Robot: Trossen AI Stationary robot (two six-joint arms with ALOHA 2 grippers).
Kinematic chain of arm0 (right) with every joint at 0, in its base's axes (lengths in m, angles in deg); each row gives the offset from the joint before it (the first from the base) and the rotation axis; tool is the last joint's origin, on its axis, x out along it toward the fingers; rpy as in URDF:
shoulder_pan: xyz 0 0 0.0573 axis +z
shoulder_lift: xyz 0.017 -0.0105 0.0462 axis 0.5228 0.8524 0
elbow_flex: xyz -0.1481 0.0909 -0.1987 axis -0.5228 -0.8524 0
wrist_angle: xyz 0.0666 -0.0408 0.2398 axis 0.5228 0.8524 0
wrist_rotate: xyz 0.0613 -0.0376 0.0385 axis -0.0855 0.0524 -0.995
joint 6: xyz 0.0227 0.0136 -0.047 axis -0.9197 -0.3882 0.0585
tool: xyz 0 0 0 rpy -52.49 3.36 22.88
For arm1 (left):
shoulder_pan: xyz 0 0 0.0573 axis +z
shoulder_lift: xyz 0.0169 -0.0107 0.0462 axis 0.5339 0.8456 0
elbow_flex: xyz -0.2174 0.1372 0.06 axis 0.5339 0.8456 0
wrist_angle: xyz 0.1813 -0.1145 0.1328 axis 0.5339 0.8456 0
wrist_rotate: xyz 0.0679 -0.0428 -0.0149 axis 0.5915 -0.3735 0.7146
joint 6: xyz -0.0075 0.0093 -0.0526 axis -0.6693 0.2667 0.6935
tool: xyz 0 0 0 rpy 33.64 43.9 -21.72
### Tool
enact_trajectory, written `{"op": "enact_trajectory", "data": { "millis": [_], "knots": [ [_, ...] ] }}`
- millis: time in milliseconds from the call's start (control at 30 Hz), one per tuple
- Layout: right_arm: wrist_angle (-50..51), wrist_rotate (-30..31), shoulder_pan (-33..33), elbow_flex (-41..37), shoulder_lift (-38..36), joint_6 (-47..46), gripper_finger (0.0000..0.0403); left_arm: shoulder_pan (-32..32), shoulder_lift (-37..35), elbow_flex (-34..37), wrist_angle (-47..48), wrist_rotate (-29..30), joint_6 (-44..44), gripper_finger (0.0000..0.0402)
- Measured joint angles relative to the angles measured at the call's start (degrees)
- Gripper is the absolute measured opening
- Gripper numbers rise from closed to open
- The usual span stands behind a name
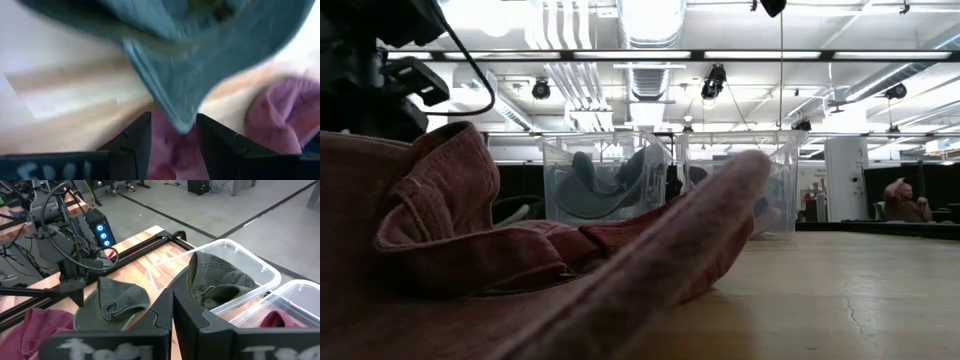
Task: Pick & Place hat
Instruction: Put the black cap into the left transparent bin
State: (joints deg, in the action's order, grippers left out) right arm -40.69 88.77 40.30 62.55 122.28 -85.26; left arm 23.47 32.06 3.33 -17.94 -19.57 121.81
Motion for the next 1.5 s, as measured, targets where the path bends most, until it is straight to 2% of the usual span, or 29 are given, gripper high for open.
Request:
{"op": "enact_trajectory", "data": {
  "millis": [100,400,500,700,867,1067,1233,1500],
  "knots": [
    [0.03,0.0,-0.5,0.0,0.0,0.02,0.0008,0.07,0.55,0.02,0.06,3.34,-0.06,0.0147],
    [-0.04,0.0,-1.0,0.0,0.0,0.02,0.0008,0.09,2.7,0.41,0.01,6.02,-2.49,0.0137],
    [-0.06,0.01,-0.98,0.0,0.0,0.02,0.0008,0.09,3.12,1.01,-0.16,6.16,-2.57,0.0109],
    [-0.07,0.04,-0.96,0.0,0.07,-0.17,0.0008,0.17,3.39,1.68,-0.82,8.36,0.07,0.0015],
    [-0.07,0.07,-0.92,-0.02,0.13,-0.27,0.0008,0.17,2.9,0.97,-0.67,8.75,-0.89,0.0009],
    [-0.07,0.15,-1.3,-0.02,0.13,-0.39,0.0008,0.15,0.86,-4.6,1.63,8.08,-1.98,0.0007],
    [-0.06,0.15,-1.67,-0.04,0.13,-0.2,0.0008,0.15,0.36,-12.31,7.78,7.74,-3.97,0.0007],
    [-0.02,0.14,-2.65,-0.04,0.13,0.22,0.0008,0.15,0.33,-24.58,16.43,1.86,-6.58,0.0007]
  ]
}}
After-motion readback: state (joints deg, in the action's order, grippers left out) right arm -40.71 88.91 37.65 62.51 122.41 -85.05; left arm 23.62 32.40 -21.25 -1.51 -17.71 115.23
